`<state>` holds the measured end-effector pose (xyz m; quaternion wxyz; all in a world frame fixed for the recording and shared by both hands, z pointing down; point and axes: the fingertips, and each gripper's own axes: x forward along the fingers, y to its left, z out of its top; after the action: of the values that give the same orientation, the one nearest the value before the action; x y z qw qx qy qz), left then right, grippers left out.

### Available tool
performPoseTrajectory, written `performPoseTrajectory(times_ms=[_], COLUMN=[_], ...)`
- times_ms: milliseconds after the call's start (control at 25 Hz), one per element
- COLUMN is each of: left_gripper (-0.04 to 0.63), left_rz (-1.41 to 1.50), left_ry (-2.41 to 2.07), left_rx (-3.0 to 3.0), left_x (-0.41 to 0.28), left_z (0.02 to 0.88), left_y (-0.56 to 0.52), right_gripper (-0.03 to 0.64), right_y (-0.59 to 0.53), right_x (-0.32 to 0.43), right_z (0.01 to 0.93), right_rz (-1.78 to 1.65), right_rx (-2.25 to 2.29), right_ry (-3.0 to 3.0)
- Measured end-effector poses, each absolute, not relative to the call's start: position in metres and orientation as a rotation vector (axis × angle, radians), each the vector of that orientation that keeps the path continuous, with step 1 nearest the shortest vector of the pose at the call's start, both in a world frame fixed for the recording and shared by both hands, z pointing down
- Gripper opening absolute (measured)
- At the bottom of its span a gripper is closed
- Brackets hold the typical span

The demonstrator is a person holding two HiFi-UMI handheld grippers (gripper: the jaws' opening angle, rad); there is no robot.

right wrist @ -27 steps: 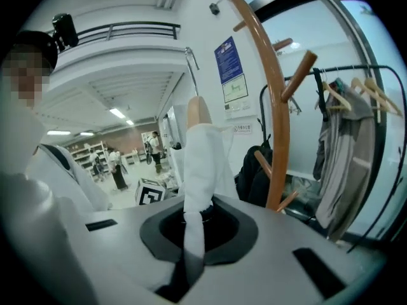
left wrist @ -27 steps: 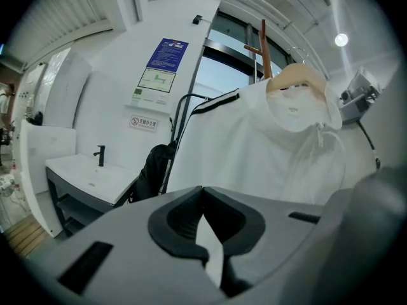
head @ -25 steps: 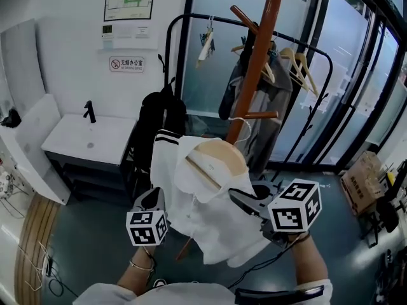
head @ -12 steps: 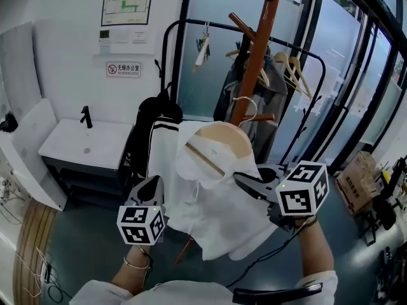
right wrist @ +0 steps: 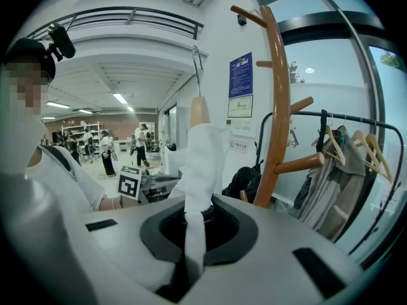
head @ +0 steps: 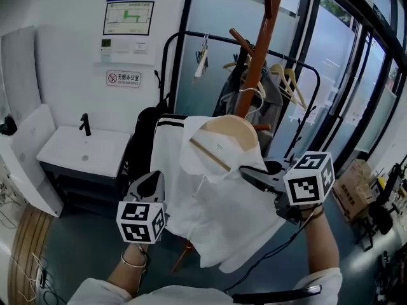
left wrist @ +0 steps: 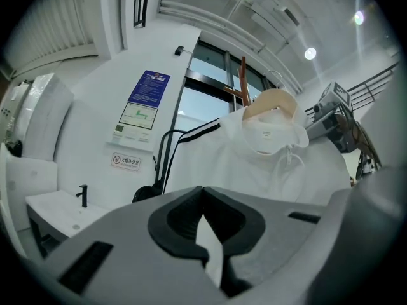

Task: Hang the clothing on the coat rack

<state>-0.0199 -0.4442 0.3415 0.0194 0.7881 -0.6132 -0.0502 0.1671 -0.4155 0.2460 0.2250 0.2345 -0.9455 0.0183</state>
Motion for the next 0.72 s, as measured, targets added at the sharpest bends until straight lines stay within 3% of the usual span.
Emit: performPoseTrajectory(times_ms=[720], left_gripper=[0.008], left_rz=[-0.286], left_ry=[-1.822], left_rx=[2.63], left_x=[0.018], left_z=[0.25], left_y=[-0.429], right_gripper=[0.028], right_y=[-0.425], right_x=[0.176], right_z=[0.204], right_rz=[-0.07], right_rx=[0.665], right_ry=[-2.563])
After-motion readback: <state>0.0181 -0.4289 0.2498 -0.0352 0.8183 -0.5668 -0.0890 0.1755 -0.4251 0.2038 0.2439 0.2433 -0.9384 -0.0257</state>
